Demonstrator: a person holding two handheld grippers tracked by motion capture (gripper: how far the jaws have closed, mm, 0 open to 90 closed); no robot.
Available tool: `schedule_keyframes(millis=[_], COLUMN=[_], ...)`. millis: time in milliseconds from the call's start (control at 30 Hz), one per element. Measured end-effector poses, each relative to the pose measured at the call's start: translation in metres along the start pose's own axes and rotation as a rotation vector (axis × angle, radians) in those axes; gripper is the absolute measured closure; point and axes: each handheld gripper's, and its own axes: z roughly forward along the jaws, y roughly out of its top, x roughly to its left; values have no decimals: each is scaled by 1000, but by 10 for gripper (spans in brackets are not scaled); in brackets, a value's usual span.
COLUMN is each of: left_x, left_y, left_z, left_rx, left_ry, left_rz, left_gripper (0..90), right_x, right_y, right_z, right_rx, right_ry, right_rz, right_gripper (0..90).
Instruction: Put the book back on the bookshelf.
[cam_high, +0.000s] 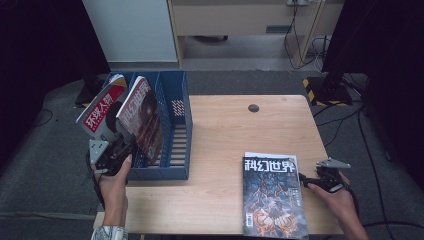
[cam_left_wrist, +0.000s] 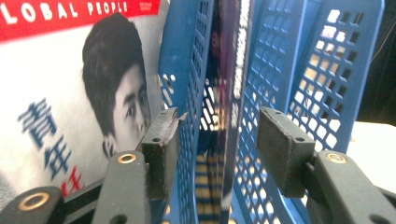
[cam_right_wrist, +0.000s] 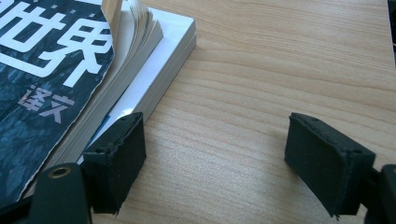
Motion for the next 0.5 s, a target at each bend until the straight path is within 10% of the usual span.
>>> schedule_keyframes(millis=[500], left_x=[-19], left_y=[-12], left_z=[-11], left_rx=[64], left_ry=[2], left_rz=[81], left_gripper=[415], right_x=[-1], right_y=[0], right_z=[0], right_rx=[15], right_ry=[-2], right_rz=[-1], right_gripper=[164])
